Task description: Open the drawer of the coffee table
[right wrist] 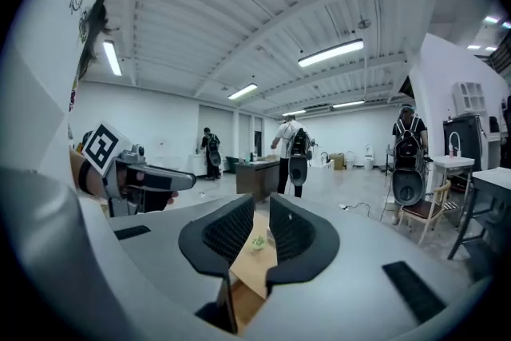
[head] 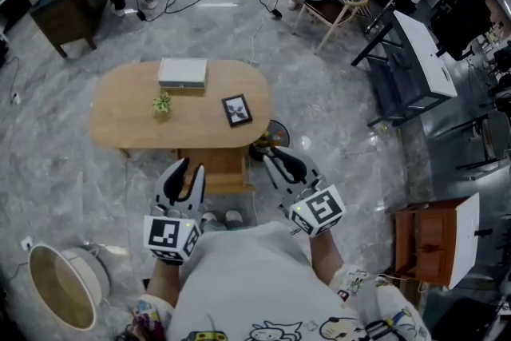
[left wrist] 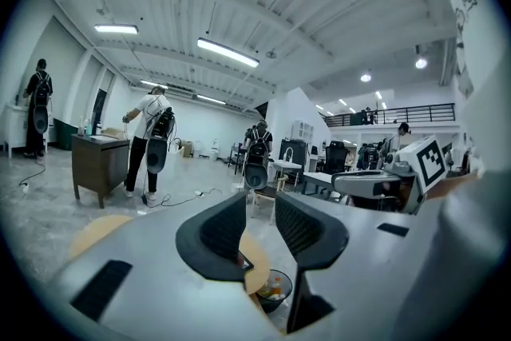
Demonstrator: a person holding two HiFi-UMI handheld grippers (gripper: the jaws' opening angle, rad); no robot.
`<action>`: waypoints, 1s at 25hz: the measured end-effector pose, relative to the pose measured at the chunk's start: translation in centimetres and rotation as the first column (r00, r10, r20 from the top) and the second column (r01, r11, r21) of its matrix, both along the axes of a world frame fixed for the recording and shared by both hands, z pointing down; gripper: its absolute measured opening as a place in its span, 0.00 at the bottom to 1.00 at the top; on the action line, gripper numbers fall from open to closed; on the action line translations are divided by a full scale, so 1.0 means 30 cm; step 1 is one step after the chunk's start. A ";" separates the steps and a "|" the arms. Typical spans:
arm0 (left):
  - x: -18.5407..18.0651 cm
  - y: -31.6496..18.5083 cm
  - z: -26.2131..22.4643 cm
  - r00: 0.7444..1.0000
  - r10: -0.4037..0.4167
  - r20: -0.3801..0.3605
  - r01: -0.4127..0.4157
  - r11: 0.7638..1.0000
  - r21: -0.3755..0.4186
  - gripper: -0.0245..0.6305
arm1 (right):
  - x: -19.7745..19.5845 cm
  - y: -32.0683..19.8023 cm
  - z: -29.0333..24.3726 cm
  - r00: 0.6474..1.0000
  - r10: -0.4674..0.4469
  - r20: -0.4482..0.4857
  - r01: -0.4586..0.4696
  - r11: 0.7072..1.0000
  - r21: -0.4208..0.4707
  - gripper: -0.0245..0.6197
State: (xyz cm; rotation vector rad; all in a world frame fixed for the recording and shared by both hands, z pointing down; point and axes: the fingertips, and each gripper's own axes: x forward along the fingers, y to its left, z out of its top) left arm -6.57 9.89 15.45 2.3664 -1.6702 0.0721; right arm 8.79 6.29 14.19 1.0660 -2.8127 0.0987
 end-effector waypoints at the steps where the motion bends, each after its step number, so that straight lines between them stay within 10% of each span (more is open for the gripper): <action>1: 0.002 0.008 -0.005 1.000 -0.002 -0.002 0.002 1.000 0.002 0.20 | 0.008 0.004 -0.006 1.000 0.009 0.004 -0.010 1.000 0.005 0.11; 25: -0.025 0.146 0.060 0.994 -0.100 0.047 0.103 0.993 -0.059 0.04 | 0.074 0.097 0.069 0.999 0.031 0.009 -0.031 0.999 -0.036 0.04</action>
